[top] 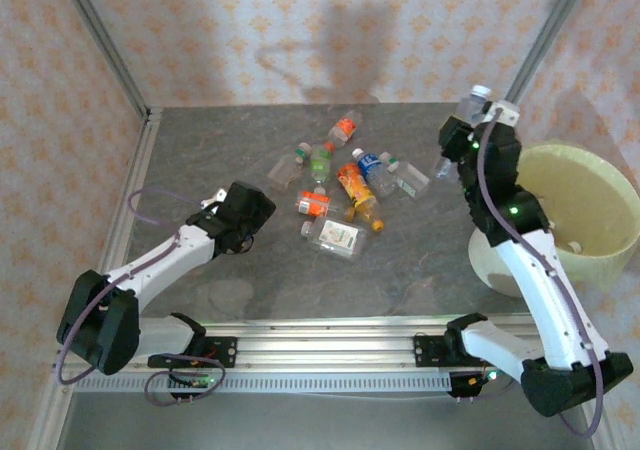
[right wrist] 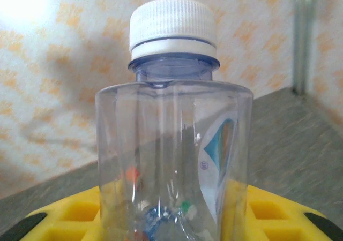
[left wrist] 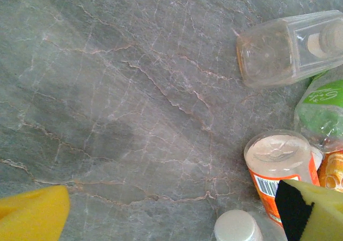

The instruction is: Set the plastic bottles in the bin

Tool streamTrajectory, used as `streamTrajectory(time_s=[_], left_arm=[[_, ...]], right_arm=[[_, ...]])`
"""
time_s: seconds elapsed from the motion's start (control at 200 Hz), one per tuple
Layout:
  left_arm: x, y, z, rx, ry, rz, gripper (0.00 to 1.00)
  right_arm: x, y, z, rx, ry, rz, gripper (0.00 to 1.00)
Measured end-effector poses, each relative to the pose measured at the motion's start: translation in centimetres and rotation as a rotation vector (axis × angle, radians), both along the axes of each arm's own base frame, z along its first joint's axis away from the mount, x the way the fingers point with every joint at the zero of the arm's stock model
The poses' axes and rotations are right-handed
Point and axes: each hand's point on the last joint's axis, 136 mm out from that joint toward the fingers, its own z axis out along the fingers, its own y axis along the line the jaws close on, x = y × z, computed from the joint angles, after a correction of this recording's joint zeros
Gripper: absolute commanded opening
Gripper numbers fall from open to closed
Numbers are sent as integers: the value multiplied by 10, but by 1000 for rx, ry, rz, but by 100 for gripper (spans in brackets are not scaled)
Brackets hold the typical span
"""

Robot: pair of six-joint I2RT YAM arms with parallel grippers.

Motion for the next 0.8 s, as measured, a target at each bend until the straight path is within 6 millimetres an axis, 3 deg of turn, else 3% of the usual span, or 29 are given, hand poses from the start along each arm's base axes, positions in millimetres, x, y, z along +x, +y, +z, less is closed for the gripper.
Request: streamTrajectory(time_s=[0.19, 0.425, 0.606, 0.801], left_arm=[[6, -4, 4, -4, 2, 0, 100], [16, -28, 8, -49, 21, -47, 100], [20, -44, 2, -85, 73, -98, 100], [16, -55, -6, -120, 116, -142, 100]], right_arm=[[-22, -45, 22, -52, -34, -117, 33], [-54, -97, 44, -89, -67, -297, 32], [-71, -138, 38, -168, -7, -460, 32], [-106, -191, 27, -306, 107, -739, 33]])
